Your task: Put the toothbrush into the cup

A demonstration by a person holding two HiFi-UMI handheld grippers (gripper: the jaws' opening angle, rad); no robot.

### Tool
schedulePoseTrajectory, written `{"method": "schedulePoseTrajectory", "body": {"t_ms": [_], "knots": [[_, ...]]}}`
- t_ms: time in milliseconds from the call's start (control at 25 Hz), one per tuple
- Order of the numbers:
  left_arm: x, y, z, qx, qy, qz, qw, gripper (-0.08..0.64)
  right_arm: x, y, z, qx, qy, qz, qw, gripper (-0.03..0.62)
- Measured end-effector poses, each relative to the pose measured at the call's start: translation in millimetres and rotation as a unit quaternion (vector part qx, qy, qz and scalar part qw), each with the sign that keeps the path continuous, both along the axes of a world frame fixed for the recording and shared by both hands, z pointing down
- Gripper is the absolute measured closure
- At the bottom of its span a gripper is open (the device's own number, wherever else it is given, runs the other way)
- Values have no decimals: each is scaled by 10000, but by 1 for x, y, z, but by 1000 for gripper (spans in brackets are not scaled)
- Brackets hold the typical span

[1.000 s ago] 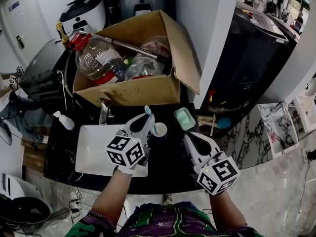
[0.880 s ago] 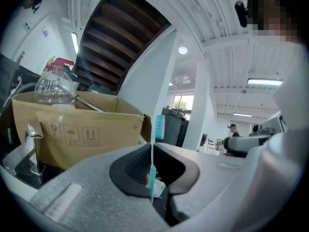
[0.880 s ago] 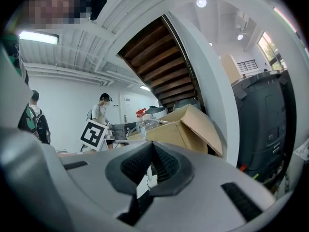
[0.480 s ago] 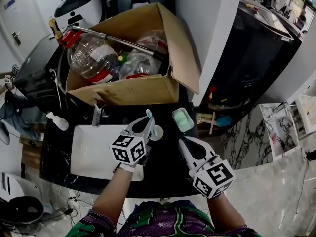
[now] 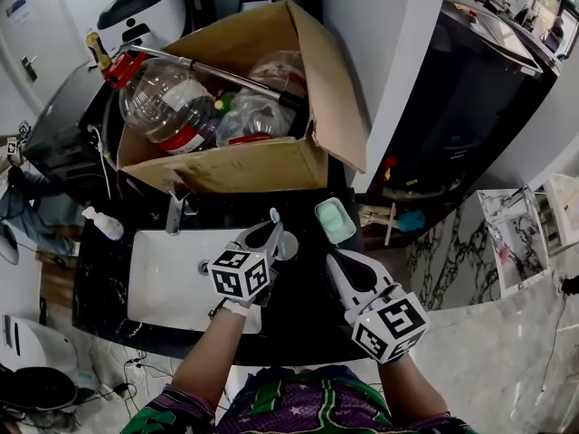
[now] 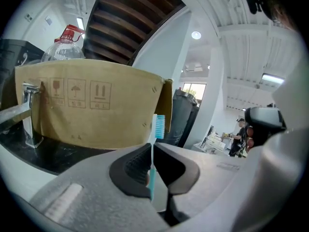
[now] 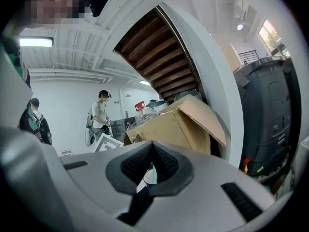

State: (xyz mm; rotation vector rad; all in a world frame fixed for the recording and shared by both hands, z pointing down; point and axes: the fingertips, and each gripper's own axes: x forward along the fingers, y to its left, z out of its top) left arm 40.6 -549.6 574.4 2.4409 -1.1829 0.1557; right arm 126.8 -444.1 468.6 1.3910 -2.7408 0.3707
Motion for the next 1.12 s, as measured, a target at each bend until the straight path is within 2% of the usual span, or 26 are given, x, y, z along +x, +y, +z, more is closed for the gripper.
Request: {"method": "schedulePoseTrajectory", "body": {"t_ms": [160, 320, 440, 920, 1120], "knots": [[0, -4, 10, -61, -155, -37, 9999, 537, -1, -3, -1, 17, -11, -25, 10000, 591], [0, -6, 12, 131, -551, -113, 9983, 537, 0, -5, 0, -2, -27, -16, 10000, 589], [0, -9, 13, 158, -644, -135, 9977, 537, 1, -6, 1, -52, -27, 7, 10000, 589], [-5, -18, 24, -25, -464, -95, 9989, 531, 6, -10, 3, -74, -82, 34, 9999, 589], [-3, -17, 31, -222, -340, 22, 9992, 453, 11, -8, 1, -53, -87, 125, 9999, 589]]}}
